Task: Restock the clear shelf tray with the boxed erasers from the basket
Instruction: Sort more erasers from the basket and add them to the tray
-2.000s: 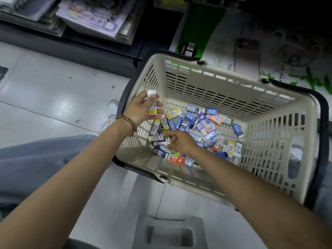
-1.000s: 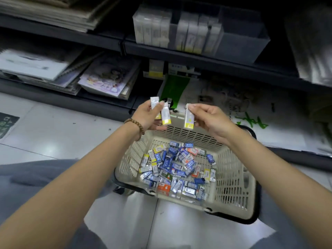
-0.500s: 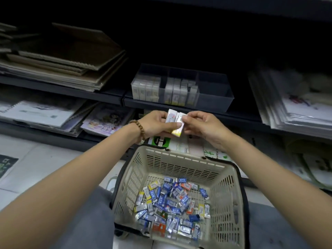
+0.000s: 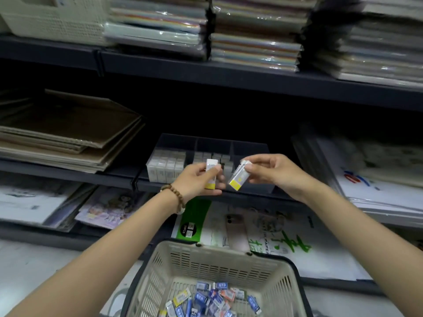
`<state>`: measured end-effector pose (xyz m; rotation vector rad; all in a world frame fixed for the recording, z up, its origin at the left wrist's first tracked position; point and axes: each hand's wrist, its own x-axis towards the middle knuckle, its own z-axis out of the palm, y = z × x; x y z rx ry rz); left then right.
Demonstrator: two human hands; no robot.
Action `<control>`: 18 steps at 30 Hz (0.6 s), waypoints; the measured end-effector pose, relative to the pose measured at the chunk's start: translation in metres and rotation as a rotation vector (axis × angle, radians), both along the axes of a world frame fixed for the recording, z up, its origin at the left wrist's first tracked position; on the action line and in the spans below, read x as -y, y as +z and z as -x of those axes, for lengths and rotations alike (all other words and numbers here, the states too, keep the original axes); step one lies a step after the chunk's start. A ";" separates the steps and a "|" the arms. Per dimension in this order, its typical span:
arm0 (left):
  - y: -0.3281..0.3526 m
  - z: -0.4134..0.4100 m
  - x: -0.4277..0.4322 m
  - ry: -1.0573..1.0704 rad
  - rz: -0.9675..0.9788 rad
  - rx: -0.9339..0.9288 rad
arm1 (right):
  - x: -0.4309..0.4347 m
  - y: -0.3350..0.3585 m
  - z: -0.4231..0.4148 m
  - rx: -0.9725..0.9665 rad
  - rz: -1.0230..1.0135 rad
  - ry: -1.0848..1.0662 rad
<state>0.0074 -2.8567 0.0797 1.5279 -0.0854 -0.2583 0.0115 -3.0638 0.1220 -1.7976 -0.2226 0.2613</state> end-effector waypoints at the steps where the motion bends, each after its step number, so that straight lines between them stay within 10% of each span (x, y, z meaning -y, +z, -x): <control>1: 0.004 -0.007 -0.003 0.056 -0.004 0.002 | 0.005 0.004 -0.008 0.023 0.019 -0.020; 7: 0.013 -0.063 -0.011 0.156 -0.647 0.408 | 0.015 0.000 -0.039 0.064 0.098 -0.075; 18: 0.004 -0.114 -0.002 -0.298 -0.887 0.380 | 0.021 -0.029 -0.058 0.016 0.005 -0.122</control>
